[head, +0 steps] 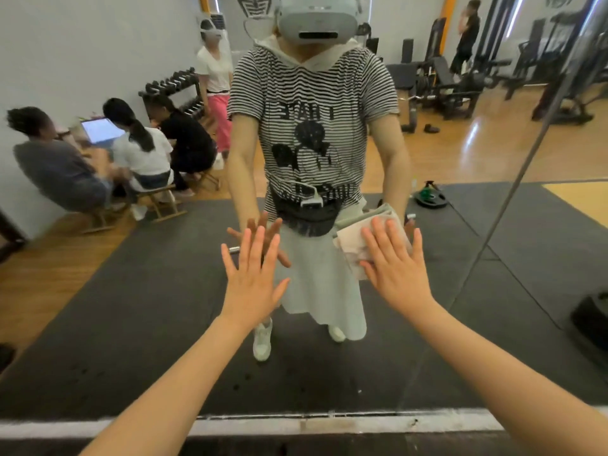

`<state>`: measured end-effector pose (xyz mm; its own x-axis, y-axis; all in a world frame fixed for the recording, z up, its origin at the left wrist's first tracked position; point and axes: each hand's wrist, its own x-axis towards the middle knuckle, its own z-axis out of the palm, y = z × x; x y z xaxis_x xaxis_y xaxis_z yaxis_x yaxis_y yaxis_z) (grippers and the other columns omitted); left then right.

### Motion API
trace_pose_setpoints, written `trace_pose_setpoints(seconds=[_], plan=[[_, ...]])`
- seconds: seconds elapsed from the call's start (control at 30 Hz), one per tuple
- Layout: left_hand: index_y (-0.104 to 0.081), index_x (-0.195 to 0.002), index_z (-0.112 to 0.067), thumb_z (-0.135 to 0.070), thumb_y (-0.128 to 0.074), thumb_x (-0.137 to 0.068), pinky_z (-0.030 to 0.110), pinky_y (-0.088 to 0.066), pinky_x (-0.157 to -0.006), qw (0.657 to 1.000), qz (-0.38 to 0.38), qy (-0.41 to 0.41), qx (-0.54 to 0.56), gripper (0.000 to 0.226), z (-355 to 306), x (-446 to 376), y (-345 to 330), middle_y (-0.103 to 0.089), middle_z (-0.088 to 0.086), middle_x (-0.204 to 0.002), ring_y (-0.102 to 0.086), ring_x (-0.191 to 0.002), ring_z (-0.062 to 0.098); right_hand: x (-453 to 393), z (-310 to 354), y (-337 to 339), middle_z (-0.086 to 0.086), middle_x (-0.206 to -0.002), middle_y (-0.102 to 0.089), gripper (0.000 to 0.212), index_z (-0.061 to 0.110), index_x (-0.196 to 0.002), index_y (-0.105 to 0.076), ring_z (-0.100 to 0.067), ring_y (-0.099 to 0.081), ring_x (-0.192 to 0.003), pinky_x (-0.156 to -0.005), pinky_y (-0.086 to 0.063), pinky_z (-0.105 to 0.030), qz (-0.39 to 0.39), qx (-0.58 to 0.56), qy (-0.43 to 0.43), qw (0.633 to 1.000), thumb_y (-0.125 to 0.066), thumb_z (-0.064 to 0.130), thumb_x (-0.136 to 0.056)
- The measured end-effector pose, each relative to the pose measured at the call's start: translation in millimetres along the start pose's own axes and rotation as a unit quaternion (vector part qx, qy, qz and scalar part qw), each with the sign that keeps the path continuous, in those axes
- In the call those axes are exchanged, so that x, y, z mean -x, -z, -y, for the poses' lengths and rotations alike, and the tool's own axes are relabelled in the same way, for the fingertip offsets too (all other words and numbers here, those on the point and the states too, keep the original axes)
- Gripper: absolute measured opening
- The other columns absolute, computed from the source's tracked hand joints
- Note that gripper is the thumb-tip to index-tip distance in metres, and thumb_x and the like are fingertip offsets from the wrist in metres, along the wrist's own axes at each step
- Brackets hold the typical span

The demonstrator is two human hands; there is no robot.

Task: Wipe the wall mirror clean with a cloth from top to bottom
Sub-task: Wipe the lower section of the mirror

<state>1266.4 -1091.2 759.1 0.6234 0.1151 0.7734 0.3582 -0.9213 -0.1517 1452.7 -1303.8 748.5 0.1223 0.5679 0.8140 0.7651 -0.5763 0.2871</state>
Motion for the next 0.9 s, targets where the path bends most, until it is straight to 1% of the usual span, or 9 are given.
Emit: trace_pose_setpoints(seconds=[0.1, 0.2, 0.27, 0.37, 0.5, 0.57, 0.63, 0.73, 0.9], plan=[[-0.008, -0.148, -0.008, -0.041, -0.088, -0.060, 0.071, -0.010, -0.101, 0.999, 0.016, 0.049, 0.006, 0.123, 31.3, 11.3, 4.0, -0.014, 0.021, -0.152, 0.014, -0.148, 0.028, -5.1, 5.3, 4.7, -0.001, -0.162, 0.015, 0.067, 0.016, -0.155, 0.005, -0.019, 0.010, -0.149, -0.115, 0.008, -0.054, 0.007, 0.024, -0.018, 1.000, -0.027, 0.037, -0.100], [-0.003, -0.148, -0.006, -0.048, -0.087, -0.058, 0.070, -0.010, -0.103, 0.994, 0.040, 0.099, 0.010, 0.130, 59.0, 14.5, 6.2, -0.009, 0.023, -0.154, -0.001, -0.146, 0.037, -11.1, 23.3, -1.7, -0.009, -0.161, 0.015, 0.060, 0.010, -0.155, 0.000, -0.026, 0.011, -0.149, -0.115, 0.008, -0.053, 0.018, 0.021, -0.071, 0.997, -0.012, 0.040, -0.105], [-0.001, -0.149, -0.007, -0.052, -0.088, -0.055, 0.069, -0.007, -0.104, 0.992, 0.054, 0.110, 0.007, 0.136, 74.3, 17.8, 4.9, -0.005, 0.022, -0.155, 0.010, -0.148, 0.033, -18.5, 45.1, -7.9, -0.024, -0.157, -0.002, 0.063, 0.000, -0.150, -0.014, -0.038, -0.002, -0.145, -0.114, 0.005, -0.053, 0.025, -0.008, -0.150, 0.988, -0.009, 0.044, -0.105], [0.005, -0.152, -0.008, -0.056, -0.087, -0.054, 0.068, -0.008, -0.106, 0.994, 0.067, 0.085, -0.004, 0.143, 87.5, 21.6, 1.6, 0.007, 0.019, -0.159, 0.020, -0.147, 0.029, -43.7, 84.2, -10.2, -0.034, -0.148, -0.019, 0.064, -0.002, -0.147, -0.012, -0.048, -0.012, -0.135, -0.111, 0.000, -0.057, 0.011, -0.050, -0.240, 0.970, -0.010, 0.045, -0.104], [0.016, -0.152, -0.009, -0.056, -0.088, -0.051, 0.071, -0.010, -0.104, 0.995, 0.069, 0.075, -0.006, 0.152, 88.9, 20.6, -1.0, -0.005, 0.022, -0.156, 0.020, -0.146, 0.030, -82.9, 146.1, -16.6, -0.027, -0.150, -0.010, 0.058, 0.006, -0.146, -0.008, -0.043, -0.013, -0.138, -0.109, -0.004, -0.060, -0.011, -0.070, -0.161, 0.984, -0.024, 0.039, -0.100], [0.016, -0.152, -0.009, -0.057, -0.087, -0.051, 0.071, -0.009, -0.102, 0.995, 0.067, 0.070, -0.009, 0.152, 90.0, 21.2, -1.5, -0.001, 0.022, -0.157, 0.020, -0.146, 0.030, -89.9, 161.9, -20.7, -0.019, -0.153, -0.001, 0.061, 0.009, -0.146, -0.010, -0.035, -0.006, -0.141, -0.110, -0.004, -0.058, -0.023, -0.067, -0.136, 0.988, -0.032, 0.036, -0.096], [0.015, -0.152, -0.009, -0.058, -0.086, -0.052, 0.070, -0.010, -0.103, 0.996, 0.066, 0.066, -0.014, 0.150, 91.4, 22.7, -1.8, 0.008, 0.021, -0.159, 0.020, -0.147, 0.030, -87.8, 157.6, -21.1, -0.016, -0.156, 0.002, 0.061, 0.013, -0.147, -0.011, -0.030, -0.002, -0.145, -0.113, -0.004, -0.055, -0.025, -0.046, -0.112, 0.992, -0.034, 0.037, -0.096], [0.014, -0.152, -0.008, -0.057, -0.087, -0.051, 0.070, -0.012, -0.103, 0.995, 0.066, 0.068, -0.011, 0.151, 91.2, 23.1, -0.6, -0.006, 0.023, -0.156, 0.019, -0.147, 0.030, -77.9, 133.7, -16.4, -0.015, -0.155, -0.013, 0.053, 0.016, -0.149, -0.011, -0.031, -0.012, -0.143, -0.116, 0.004, -0.048, -0.018, -0.019, -0.084, 0.996, -0.022, 0.039, -0.103], [0.015, -0.152, -0.008, -0.056, -0.087, -0.052, 0.070, -0.010, -0.103, 0.995, 0.065, 0.069, -0.005, 0.151, 90.5, 22.4, 1.5, 0.000, 0.022, -0.156, 0.017, -0.147, 0.032, -53.4, 86.0, -2.4, -0.026, -0.151, -0.027, 0.064, 0.007, -0.154, -0.005, -0.040, -0.015, -0.139, -0.116, 0.009, -0.044, -0.011, -0.028, -0.254, 0.967, -0.014, 0.047, -0.104]])
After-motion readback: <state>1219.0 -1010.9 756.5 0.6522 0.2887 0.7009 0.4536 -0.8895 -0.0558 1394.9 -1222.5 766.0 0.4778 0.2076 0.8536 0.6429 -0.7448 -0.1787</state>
